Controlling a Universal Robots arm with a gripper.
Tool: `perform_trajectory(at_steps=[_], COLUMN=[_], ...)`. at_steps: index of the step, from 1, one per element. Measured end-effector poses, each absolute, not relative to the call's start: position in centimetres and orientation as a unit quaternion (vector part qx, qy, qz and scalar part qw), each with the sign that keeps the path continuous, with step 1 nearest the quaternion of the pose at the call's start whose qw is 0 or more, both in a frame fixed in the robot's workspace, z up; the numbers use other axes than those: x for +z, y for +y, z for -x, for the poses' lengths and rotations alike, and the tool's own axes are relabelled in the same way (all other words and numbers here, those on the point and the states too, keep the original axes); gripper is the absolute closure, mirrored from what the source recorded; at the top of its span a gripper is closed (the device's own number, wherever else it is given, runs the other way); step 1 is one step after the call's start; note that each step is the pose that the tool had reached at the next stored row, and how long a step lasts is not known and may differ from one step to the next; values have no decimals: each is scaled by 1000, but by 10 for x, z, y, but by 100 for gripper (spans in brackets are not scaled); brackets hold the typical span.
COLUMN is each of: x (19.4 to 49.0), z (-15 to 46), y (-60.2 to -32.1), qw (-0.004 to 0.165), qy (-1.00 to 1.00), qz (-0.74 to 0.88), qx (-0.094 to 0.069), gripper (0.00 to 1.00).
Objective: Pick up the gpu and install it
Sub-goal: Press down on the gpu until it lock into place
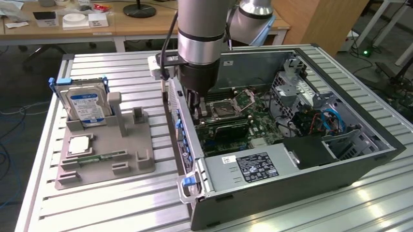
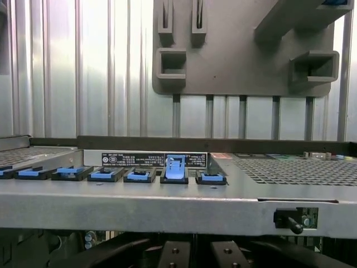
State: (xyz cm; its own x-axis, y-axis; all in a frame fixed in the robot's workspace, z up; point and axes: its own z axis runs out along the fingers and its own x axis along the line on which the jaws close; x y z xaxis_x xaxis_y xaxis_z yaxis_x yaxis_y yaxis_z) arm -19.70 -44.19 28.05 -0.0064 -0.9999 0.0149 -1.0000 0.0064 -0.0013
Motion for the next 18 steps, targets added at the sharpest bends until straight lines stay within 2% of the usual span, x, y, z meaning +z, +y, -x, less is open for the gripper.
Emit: perform_trajectory(at_steps=[9,18], x=[300,302], z=[195,195], y=[-442,-445], qw=[4,4], qy=[-709,-709], qz=[-705,-705], qx=[5,5], gripper=[89,89])
